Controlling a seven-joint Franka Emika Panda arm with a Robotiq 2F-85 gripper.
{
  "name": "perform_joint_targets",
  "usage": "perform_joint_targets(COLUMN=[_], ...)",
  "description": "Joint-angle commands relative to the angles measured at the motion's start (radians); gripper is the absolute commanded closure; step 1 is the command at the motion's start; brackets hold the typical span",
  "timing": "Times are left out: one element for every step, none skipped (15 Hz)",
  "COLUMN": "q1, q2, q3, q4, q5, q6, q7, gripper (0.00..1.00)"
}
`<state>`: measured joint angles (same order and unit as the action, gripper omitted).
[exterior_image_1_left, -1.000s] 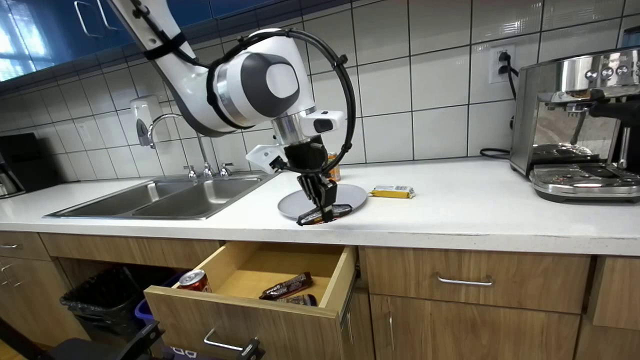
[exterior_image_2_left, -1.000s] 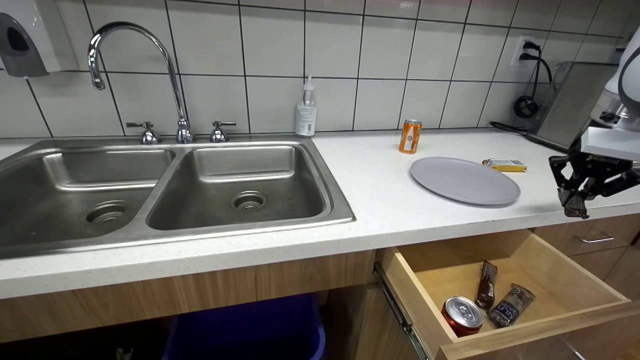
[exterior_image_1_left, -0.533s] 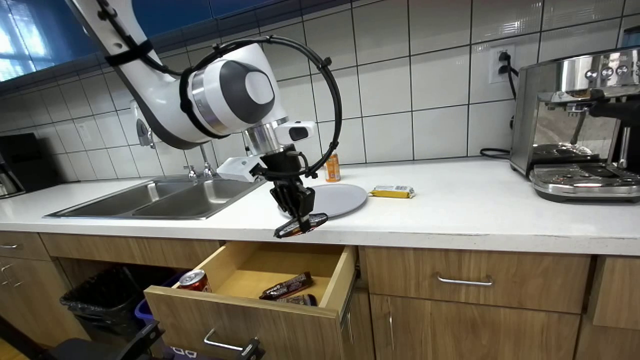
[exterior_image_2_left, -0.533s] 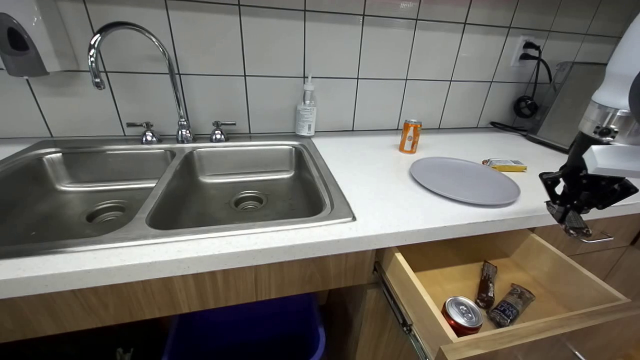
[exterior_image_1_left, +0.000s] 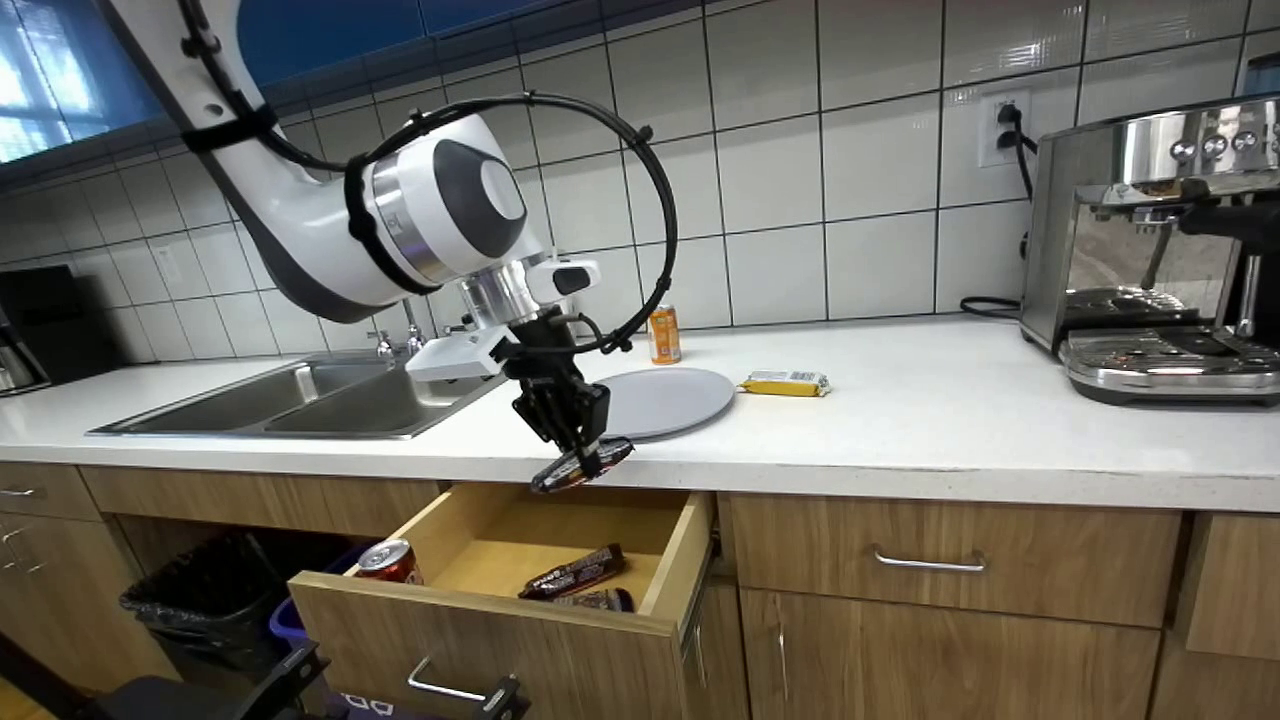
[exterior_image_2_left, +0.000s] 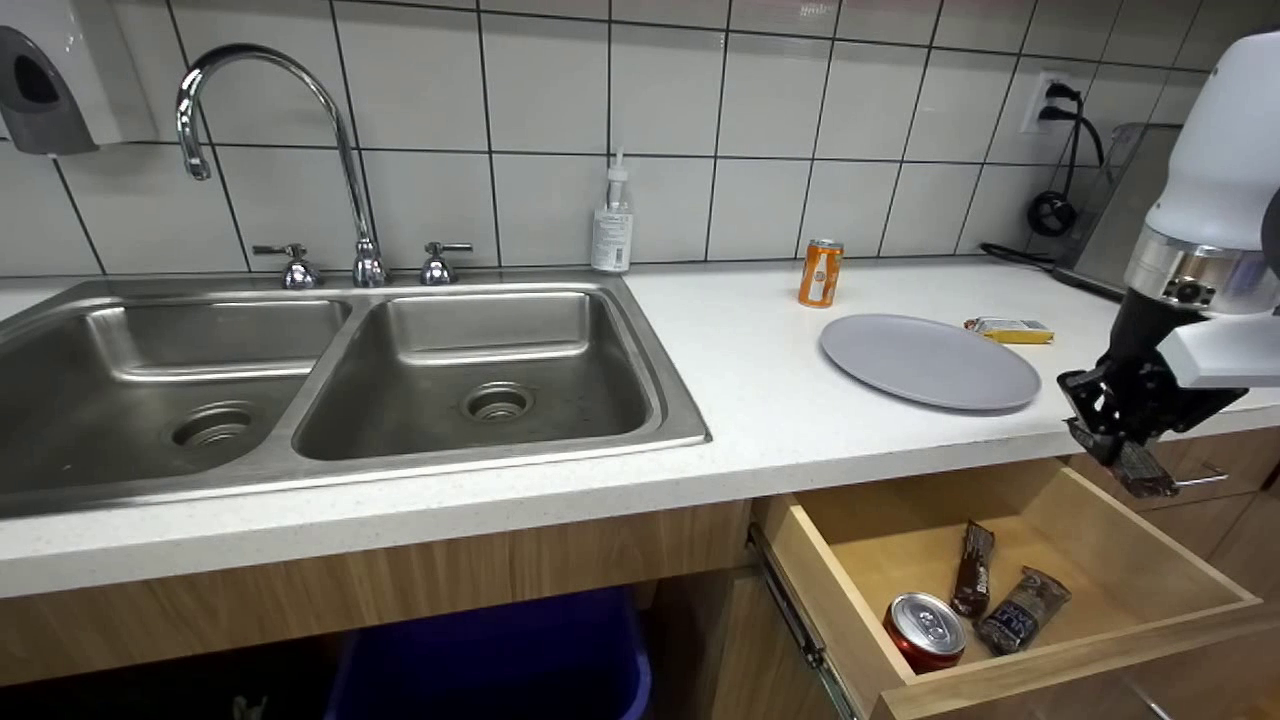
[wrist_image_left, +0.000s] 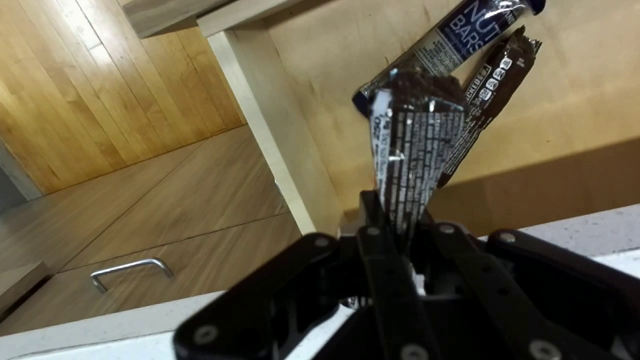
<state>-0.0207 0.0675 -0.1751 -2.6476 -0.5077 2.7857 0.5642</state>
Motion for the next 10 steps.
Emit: perform_joint_targets(q1=[0.017, 0.025, 0.034, 0.043, 0.051, 0.059, 0.067, 0.074, 0.079, 0.086], q2=[0.037, 0.05, 0.064, 0.077, 0.093, 0.106, 0.122, 0.136, 0.151, 0.165], q3=[0.012, 0.01, 0.009, 0.007, 0.006, 0.004, 0.002, 0.001, 0.0, -0.003], q4=[0.01, 0.013, 0.017, 0.021, 0.025, 0.031, 0.039, 0.045, 0.053, 0.06], q5=[-0.075, -0.091, -0.101, -0.108, -0.118, -0.123, -0.127, -0.129, -0.127, -0.13], q6=[0.01, 0.011, 0.009, 0.01, 0.012, 0.011, 0.01, 0.008, 0.006, 0.004], q7=[0.061, 0.073, 0.083, 0.09, 0.104, 0.114, 0.125, 0.132, 0.137, 0.146], gripper=[0.96, 0.96, 0.96, 0.96, 0.96, 0.96, 0.96, 0.96, 0.96, 0.96])
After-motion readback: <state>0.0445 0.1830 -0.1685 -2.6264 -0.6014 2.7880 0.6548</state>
